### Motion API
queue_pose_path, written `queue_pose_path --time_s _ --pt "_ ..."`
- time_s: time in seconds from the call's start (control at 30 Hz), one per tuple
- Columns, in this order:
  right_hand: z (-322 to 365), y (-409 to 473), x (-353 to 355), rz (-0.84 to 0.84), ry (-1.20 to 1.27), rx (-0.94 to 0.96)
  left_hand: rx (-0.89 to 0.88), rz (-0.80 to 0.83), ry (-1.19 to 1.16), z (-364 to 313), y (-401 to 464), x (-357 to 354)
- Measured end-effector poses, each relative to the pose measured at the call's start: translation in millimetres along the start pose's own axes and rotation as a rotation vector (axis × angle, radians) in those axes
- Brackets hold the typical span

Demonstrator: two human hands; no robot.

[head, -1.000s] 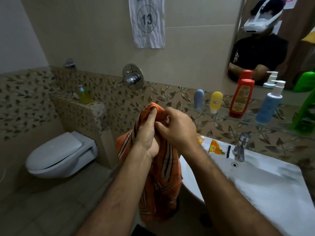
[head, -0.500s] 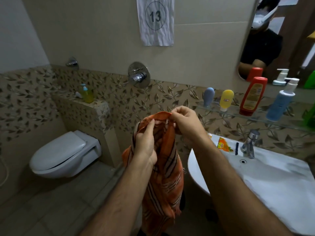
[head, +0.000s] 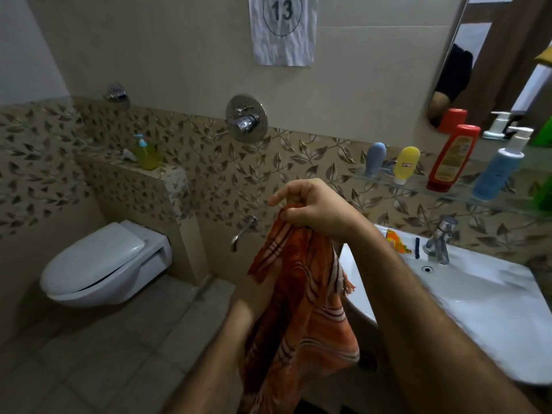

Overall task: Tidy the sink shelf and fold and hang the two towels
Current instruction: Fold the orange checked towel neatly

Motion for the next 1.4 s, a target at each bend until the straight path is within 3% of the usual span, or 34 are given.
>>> queue_pose_path --time_s 0.03,0.07,0.13,0.2,0.27,0.33,0.57,0.73,0.83,0.97,1.1,1.3,1.4 --pt "3 1 -2 0.015 -0.022 0.019 -0.065 -0.122 0.179 5 6 9" --pt "5 3 -4 0.026 -0.036 0.034 -0.122 -0.257 0.212 7 9 21" --pt "6 4 -8 0.043 -0.046 0.043 -0.346 -0.434 0.0 -1 10 36" --pt "7 5 -11 0.064 -0.058 0.051 -0.515 -0.299 -0.287 -21 8 32" --pt "5 5 -13 0.066 -0.052 0.053 -0.479 -0.028 -0.473 -38 8 17" --pt "0 4 -11 0.034 -0.044 0.027 -0.417 0.1 -0.478 -44 8 5" --pt "-47 -21 26 -0.035 -0.357 -0.154 -0.466 -0.064 -0.735 -50 11 20" --pt "-90 -48 34 -0.248 -0.418 -0.287 -0.503 -0.009 -0.648 -79 3 16" --pt "-116 -66 28 -0.284 -0.408 -0.381 -0.516 0.042 -0.607 -89 0 15" --pt "-127 -90 30 -0.414 0.038 -0.436 -0.504 0.06 -0.556 -88 7 23" --pt "-103 -102 46 -0.243 0.099 -0.35 -0.452 0.047 -0.453 -69 17 39" --pt "-110 -105 54 -0.024 -0.486 -0.315 -0.354 0.014 -0.278 -31 23 37" --pt "-139 -114 39 -0.022 -0.347 -0.382 -0.238 0.003 -0.217 -11 30 21"
Point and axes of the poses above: each hand's wrist, its own y-axis towards the middle knuckle, its own x-axis out of the back of the hand, z = x × y, the point moved 6 cm from there along y, towards the middle knuckle, and after that the axes turned 11 degrees about x, right-handed, at the moved point
